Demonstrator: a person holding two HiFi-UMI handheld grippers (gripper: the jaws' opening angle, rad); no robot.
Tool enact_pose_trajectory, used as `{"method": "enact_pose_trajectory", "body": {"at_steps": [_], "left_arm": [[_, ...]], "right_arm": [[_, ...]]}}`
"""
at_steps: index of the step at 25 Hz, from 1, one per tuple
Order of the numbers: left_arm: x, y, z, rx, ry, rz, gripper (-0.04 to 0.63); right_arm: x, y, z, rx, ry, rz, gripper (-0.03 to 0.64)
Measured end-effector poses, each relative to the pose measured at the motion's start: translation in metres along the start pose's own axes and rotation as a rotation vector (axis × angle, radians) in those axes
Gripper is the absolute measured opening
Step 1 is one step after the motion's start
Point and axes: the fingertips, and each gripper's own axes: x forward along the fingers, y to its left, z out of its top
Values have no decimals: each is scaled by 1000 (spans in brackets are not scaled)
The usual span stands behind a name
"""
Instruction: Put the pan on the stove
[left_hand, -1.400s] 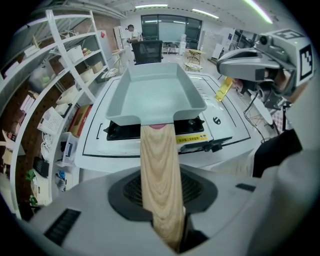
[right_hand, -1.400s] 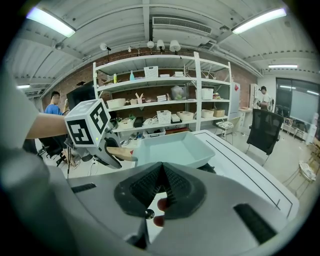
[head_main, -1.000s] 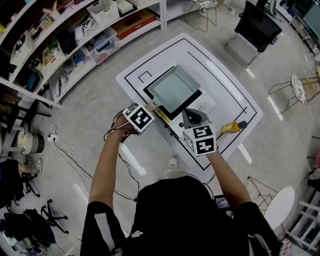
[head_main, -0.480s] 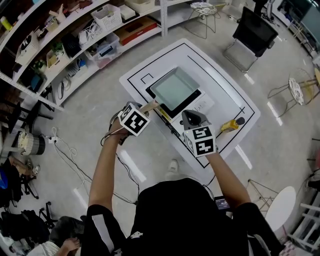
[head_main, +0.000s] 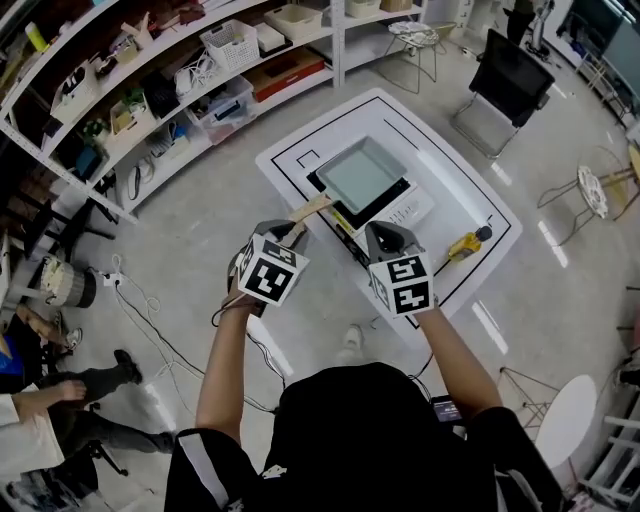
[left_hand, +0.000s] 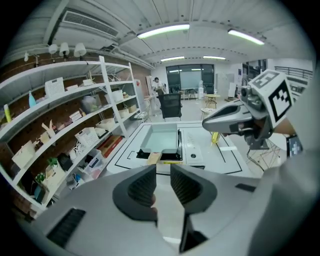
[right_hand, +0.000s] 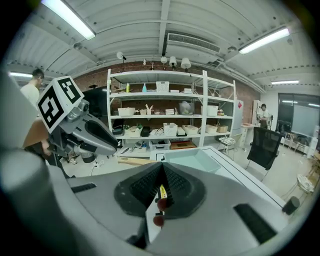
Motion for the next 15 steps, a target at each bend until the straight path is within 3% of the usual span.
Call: {"method": "enact_pose_trajectory", "body": {"at_steps": [8, 15], "left_arm": [[-66, -29, -21, -72, -139, 71, 25], [-123, -52, -50, -60, -210, 112, 12]], "right_arm": [[-30, 46, 14, -24, -50, 1, 2], [-69, 89, 16, -25, -85, -10, 2]]}}
